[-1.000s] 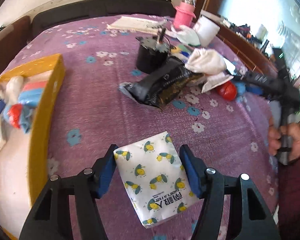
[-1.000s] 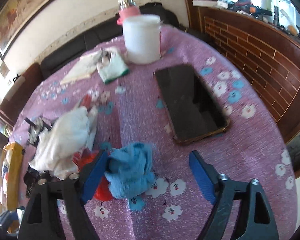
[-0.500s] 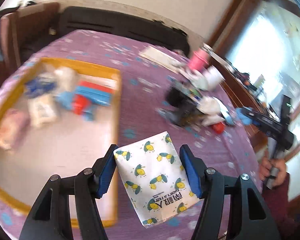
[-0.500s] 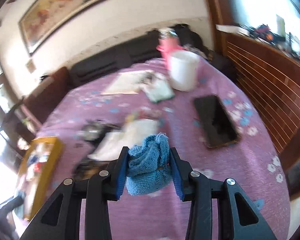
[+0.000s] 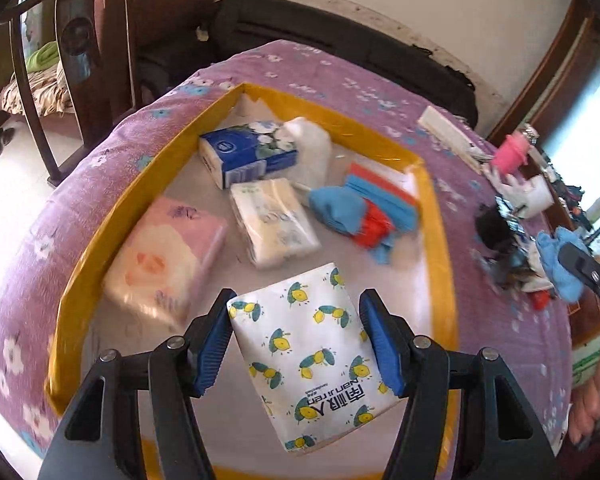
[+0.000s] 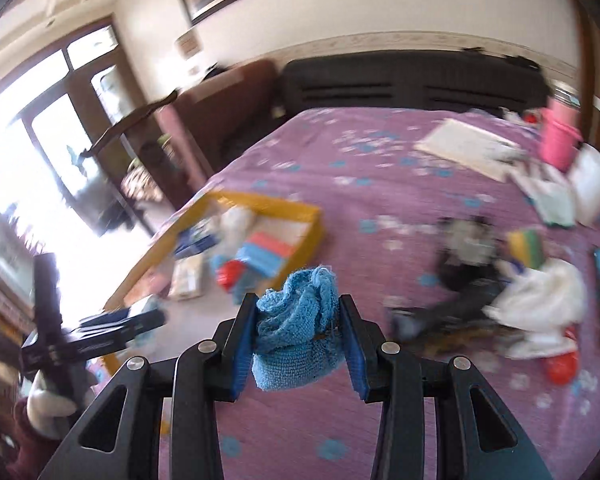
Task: Organize soft objects
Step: 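Release lemon-print pack into tray with left tool while right tool drops blue cloth there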
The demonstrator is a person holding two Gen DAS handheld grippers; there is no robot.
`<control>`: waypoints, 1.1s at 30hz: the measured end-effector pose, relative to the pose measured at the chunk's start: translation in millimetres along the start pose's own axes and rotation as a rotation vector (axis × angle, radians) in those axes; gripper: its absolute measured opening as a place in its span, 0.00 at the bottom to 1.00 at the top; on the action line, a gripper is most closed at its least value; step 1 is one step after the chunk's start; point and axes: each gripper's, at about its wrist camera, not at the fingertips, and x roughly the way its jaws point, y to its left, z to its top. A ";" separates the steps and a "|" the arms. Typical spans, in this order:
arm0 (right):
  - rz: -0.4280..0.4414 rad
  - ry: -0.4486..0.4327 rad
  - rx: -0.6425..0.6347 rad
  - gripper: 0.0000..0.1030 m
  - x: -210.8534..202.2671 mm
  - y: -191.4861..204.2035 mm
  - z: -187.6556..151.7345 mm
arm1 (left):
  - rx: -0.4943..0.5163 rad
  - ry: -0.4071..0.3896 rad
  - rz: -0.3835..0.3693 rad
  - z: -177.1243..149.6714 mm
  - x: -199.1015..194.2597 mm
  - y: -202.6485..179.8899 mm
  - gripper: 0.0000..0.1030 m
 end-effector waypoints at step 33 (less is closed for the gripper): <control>0.009 0.022 -0.003 0.75 47.5 23.9 -19.2 | 0.128 -0.357 0.481 -34.5 -86.3 -40.5 0.93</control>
